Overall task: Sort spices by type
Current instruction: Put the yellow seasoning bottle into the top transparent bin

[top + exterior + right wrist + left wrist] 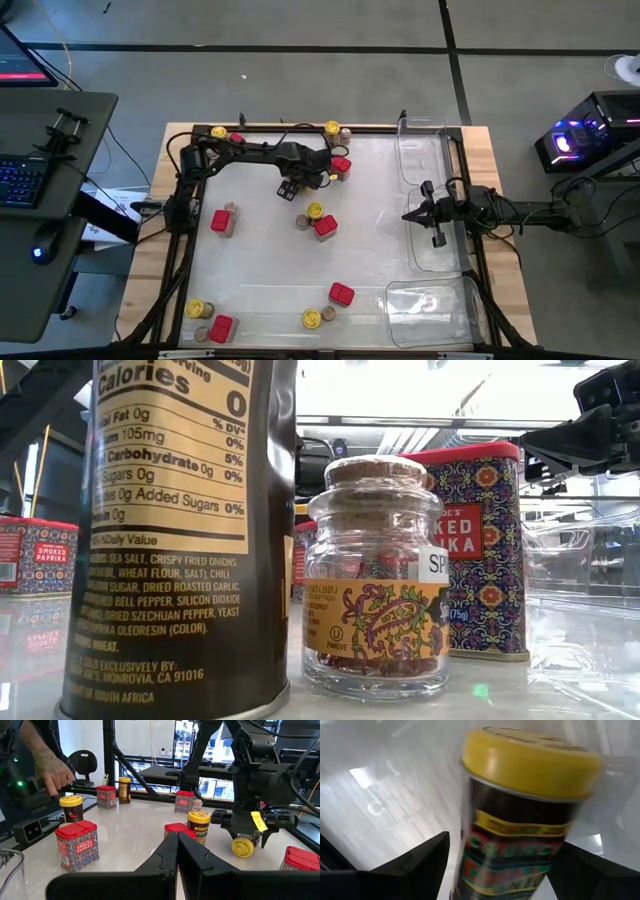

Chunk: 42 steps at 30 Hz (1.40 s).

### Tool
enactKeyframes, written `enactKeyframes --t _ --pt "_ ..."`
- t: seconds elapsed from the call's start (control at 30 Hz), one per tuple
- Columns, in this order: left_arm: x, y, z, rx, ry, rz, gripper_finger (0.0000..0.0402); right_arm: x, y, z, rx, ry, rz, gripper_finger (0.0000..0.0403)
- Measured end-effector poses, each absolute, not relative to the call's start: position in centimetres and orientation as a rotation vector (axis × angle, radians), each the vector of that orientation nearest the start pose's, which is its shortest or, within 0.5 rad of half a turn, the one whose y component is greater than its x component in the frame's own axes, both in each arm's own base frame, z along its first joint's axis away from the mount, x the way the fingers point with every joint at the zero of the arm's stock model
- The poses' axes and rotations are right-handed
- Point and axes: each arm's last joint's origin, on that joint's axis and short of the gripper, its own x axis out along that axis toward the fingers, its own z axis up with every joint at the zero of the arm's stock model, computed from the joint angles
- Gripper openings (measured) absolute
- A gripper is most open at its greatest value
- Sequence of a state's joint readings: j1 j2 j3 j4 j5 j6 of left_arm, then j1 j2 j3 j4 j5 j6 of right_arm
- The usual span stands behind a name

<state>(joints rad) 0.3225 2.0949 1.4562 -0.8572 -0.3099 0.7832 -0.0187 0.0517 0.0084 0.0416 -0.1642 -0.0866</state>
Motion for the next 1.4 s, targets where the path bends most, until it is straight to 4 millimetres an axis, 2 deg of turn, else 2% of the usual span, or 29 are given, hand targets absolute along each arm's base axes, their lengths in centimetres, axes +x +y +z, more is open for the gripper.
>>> enactKeyframes --t 0.1,0.27,0.43,0.67,0.83,0.97,1.17,1.3,1.4 --pt "36.9 13.1 14.2 0.551 1.614 -0.099 0.0253 10.0 0.3 16.6 -0.087 -0.005 0.146 0.0001" --pt "36.9 13.7 15.9 0.366 1.501 -0.034 0.0159 10.0 0.3 16.6 -0.086 -0.004 0.146 0.0001" --pt "35.3 15.2 19.1 0.186 1.415 0.030 0.0157 10.0 0.3 16.6 -0.086 -0.005 0.146 0.0001" --pt "32.9 15.5 25.9 0.068 1.167 0.103 0.0157 10.0 0.3 16.6 -0.086 -0.004 0.145 0.0001" --pt "32.0 13.0 29.0 0.074 1.089 0.108 0.0157 10.0 0.3 16.6 -0.086 -0.004 0.145 0.0001" --pt "32.0 9.7 30.5 0.049 1.036 0.057 0.0157 10.0 0.3 16.6 -0.089 -0.004 0.140 0.0001" --pt "32.6 4.2 31.9 0.065 0.955 -0.109 0.0157 10.0 -0.2 17.4 -0.131 -0.075 -0.026 0.0001" --pt "33.3 1.9 32.0 0.130 0.918 -0.086 0.0157 9.7 -0.2 19.4 0.049 -0.290 -0.016 0.0001" --pt "33.8 1.1 31.7 0.171 0.916 -0.046 0.0168 8.8 -0.4 21.3 0.308 -0.519 -0.035 0.0001"
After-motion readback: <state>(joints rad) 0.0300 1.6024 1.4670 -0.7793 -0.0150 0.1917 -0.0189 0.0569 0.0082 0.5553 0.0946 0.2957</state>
